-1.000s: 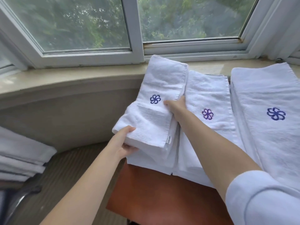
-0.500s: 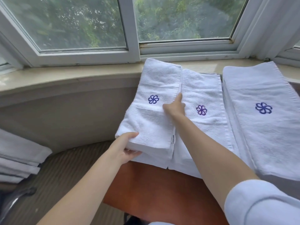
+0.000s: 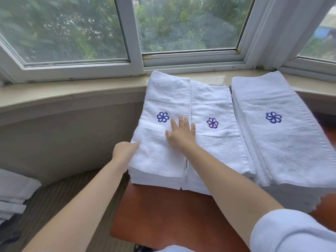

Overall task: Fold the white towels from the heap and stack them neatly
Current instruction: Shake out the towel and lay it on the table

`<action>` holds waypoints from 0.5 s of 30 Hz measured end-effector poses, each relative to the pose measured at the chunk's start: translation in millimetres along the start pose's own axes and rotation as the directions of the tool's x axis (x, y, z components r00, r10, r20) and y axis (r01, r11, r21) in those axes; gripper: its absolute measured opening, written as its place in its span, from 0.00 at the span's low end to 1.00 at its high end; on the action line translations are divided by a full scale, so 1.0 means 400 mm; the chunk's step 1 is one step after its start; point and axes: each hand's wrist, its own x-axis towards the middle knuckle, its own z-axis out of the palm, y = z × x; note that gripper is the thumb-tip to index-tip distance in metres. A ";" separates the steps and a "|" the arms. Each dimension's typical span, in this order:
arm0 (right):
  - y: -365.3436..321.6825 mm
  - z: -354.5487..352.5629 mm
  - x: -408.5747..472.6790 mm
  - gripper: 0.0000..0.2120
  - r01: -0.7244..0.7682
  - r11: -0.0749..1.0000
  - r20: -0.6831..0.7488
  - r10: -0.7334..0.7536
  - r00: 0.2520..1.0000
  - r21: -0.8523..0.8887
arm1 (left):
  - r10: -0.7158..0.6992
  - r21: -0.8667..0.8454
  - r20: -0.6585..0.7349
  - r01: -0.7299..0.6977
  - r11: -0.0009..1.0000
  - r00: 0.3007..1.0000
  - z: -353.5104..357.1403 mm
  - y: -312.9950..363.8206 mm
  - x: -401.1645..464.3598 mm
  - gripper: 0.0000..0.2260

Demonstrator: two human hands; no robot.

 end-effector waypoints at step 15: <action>0.026 -0.048 0.109 0.25 -0.037 0.999 -0.104 0.040 0.994 0.032 | 0.576 0.632 0.407 -0.674 0.382 0.708 0.139 0.172 0.208 0.26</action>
